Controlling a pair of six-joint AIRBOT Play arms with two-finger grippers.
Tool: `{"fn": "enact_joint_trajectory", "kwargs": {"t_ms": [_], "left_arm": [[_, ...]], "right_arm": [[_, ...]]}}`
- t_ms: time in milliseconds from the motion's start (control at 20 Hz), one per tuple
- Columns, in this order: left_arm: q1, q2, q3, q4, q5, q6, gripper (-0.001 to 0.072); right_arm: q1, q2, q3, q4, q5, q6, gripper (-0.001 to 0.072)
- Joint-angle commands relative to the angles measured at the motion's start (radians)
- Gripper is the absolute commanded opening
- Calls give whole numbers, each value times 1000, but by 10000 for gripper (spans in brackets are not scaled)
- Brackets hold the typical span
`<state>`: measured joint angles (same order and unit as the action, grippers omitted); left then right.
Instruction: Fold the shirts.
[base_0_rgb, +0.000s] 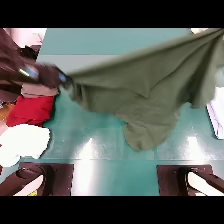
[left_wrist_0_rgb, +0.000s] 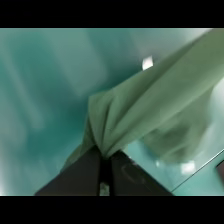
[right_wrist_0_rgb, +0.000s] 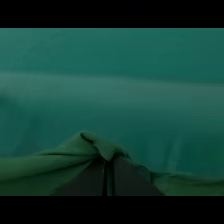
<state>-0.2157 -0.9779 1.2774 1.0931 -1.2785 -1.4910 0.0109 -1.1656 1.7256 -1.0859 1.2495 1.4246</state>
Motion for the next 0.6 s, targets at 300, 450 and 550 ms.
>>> {"fn": "enact_joint_trajectory", "kwargs": {"t_ms": [300, 450, 550], "left_arm": [[1, -205, -367, 117, 512, 6, 28], [3, -271, -317, 144, 579, 3, 29], [38, -280, -275, 164, 578, -2, 210]], "right_arm": [[258, -521, 1, -117, -342, 7, 19], [263, -541, 2, -111, -378, 7, 296], [237, -540, 42, -110, -328, 7, 534]]}}
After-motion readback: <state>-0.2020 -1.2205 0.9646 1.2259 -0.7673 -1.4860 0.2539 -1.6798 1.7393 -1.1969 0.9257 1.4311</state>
